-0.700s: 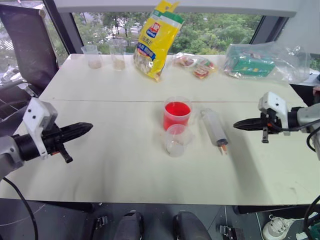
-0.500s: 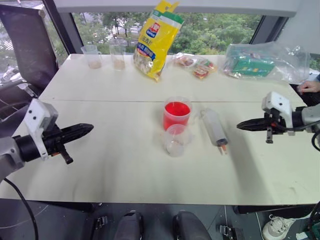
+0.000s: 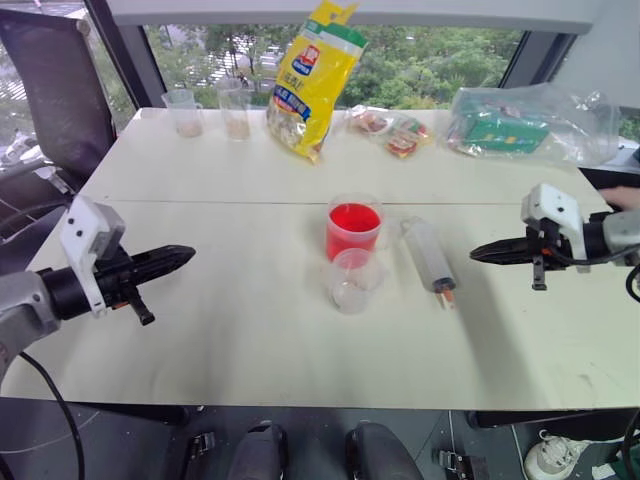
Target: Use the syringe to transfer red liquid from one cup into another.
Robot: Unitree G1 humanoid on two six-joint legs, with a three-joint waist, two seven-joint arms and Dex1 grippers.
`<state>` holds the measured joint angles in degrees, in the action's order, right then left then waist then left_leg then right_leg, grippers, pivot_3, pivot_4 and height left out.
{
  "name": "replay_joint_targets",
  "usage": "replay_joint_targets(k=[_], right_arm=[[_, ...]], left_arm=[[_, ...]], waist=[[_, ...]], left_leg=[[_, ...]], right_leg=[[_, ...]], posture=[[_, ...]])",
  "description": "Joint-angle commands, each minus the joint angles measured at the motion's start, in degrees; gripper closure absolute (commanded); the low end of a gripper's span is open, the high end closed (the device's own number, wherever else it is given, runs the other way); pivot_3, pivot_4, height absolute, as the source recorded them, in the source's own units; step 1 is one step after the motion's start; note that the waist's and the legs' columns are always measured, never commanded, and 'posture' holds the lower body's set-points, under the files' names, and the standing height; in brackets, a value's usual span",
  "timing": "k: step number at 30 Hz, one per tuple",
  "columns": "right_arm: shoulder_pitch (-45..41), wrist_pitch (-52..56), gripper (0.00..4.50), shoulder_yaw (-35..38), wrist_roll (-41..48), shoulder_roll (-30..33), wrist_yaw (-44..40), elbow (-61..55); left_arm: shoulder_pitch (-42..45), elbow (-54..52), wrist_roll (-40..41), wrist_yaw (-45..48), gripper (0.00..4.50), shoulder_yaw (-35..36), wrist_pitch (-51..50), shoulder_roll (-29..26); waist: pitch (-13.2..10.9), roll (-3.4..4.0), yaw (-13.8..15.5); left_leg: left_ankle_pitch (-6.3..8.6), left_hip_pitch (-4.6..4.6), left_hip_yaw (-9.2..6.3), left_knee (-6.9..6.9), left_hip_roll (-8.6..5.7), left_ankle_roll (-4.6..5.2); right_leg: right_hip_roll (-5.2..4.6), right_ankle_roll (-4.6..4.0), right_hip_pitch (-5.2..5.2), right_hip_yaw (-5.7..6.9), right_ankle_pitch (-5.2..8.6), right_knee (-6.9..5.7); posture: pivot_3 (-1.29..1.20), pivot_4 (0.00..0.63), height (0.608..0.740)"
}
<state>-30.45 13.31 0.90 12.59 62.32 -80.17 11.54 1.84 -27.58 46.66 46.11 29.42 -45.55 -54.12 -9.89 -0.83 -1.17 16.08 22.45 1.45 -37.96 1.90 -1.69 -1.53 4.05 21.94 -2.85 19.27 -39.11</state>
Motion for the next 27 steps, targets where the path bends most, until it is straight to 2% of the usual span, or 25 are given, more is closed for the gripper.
replay_joint_targets(k=[1,11,13,15,19,21,27], right_arm=[[-1.0,-0.6,4.5,1.8,0.5,1.0,0.1,-0.7],[-3.9,-1.0,4.5,0.1,-1.6,-0.3,2.8,1.0],[-8.8,5.1,3.95,-2.2,-3.2,-2.4,5.4,3.3],[-13.6,10.0,3.18,-4.3,-4.6,-4.0,6.8,5.3],[-21.6,18.1,1.07,-9.4,-8.3,-6.0,7.2,7.6],[-24.4,20.5,0.16,-14.2,-13.1,-5.8,7.3,7.3],[-39.8,39.8,0.07,-23.8,-19.9,-15.8,10.0,18.5]], left_arm=[[0.3,-1.1,-0.6,0.2,4.43,-0.1,1.4,-0.1],[0.7,-1.0,-1.2,0.2,4.43,-1.0,1.6,0.0],[1.3,-0.6,-1.5,0.3,4.5,-1.8,1.9,0.0],[2.0,-0.1,-1.9,0.3,4.5,-2.6,2.3,0.1],[3.4,0.9,-2.5,0.1,4.5,-4.5,3.3,0.5],[4.1,1.4,-3.1,0.0,4.5,-5.5,3.9,1.0],[5.4,2.0,-4.5,-0.6,4.5,-7.3,5.2,2.6]], waist=[[0.0,0.0,0.0],[0.0,0.0,-0.1],[0.0,0.0,-0.3],[0.0,0.01,-0.8],[0.0,0.01,-1.2],[0.0,0.01,-1.3],[0.0,0.02,-1.9]], left_leg=[[0.0,0.0,0.0,0.0,0.0,0.0],[0.0,0.0,0.0,0.0,0.0,0.0],[0.0,-0.01,0.0,0.0,0.0,0.0],[-0.01,-0.02,0.01,-0.01,0.0,-0.01],[-0.01,0.03,0.0,0.02,-0.01,-0.02],[-0.01,0.21,0.01,0.03,-0.02,-0.02],[-0.03,0.4,0.12,0.01,-0.02,-0.04]], right_leg=[[0.0,0.0,0.0,0.0,0.0,0.0],[0.0,0.0,0.0,0.0,0.0,0.0],[0.0,0.0,0.0,0.0,0.0,0.0],[0.01,-0.01,0.01,-0.02,0.0,-0.03],[0.0,-0.02,0.08,-0.01,0.0,-0.04],[0.0,-0.01,0.29,-0.02,0.0,-0.05],[0.02,-0.01,0.64,-0.12,0.0,-0.26]], posture=[[0.0,0.15,0.74],[0.0,0.15,0.74],[0.0,0.15,0.74],[0.0,0.15,0.74],[0.0,0.15,0.74],[0.0,0.15,0.74],[0.0,0.15,0.74]])
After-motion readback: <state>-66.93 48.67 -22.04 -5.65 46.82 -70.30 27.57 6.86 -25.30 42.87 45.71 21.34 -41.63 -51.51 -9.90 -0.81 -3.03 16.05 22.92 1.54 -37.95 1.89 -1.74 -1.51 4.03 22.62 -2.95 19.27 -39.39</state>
